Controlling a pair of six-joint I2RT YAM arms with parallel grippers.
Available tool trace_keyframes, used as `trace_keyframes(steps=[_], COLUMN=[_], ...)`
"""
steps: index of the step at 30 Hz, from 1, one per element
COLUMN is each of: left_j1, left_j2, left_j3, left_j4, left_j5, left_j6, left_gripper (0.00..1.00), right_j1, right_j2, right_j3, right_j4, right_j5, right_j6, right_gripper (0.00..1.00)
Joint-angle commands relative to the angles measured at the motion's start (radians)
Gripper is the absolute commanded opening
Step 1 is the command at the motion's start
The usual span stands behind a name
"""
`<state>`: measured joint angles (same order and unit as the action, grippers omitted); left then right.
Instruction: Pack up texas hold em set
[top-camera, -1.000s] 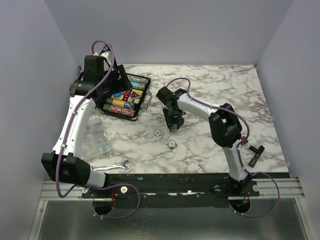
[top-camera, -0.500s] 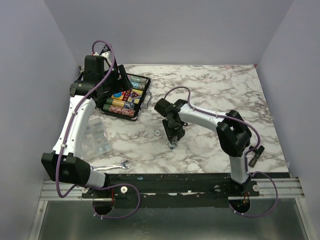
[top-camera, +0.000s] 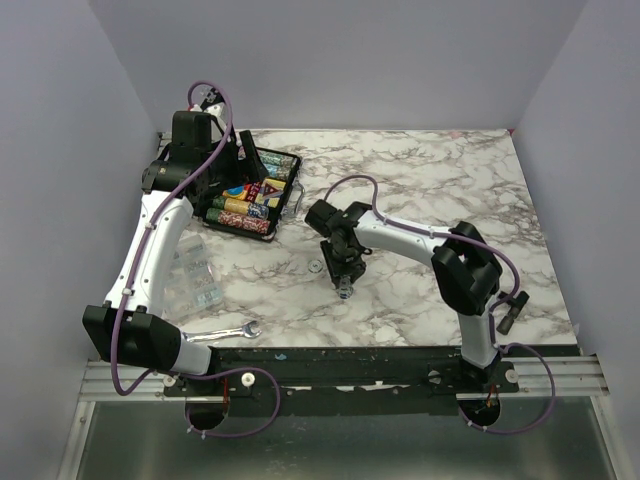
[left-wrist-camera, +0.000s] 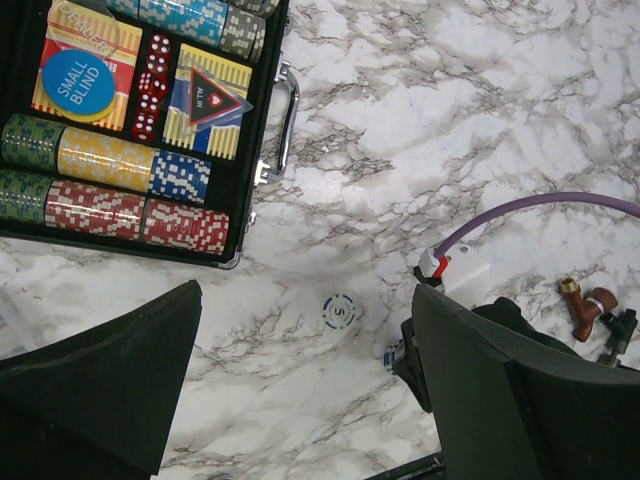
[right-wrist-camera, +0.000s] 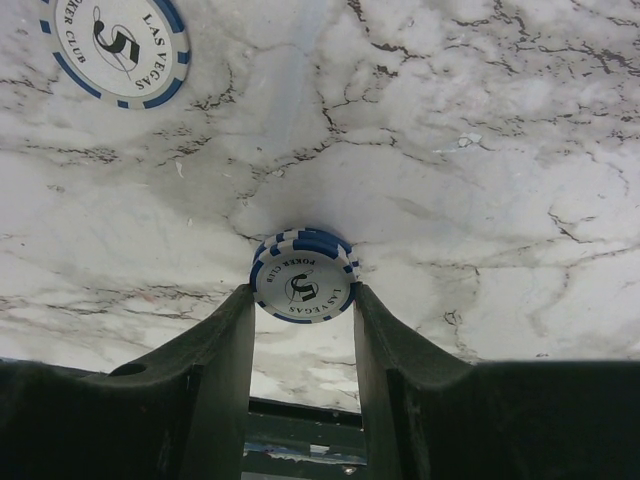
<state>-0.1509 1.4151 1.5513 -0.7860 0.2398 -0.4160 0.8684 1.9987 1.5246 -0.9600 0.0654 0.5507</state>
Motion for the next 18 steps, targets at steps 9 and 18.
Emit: trace_keyframes(steps=[9, 18], left_j1=[-0.004, -0.004], left_j2=[-0.015, -0.012], left_j3=[-0.005, -0.005], left_j4=[0.013, 0.013], left_j5=[-0.002, -0.002], left_j6=[0.008, 0.008], left_gripper=[0.86, 0.86], right_j1=[0.023, 0.024], right_j2=[0.002, 0.019], right_j3=[-0.039, 0.052], right_j4=[0.023, 0.002], right_j5=[-0.021, -0.003], right_j6=[0.025, 0.009], right_gripper=[0.48, 0.61])
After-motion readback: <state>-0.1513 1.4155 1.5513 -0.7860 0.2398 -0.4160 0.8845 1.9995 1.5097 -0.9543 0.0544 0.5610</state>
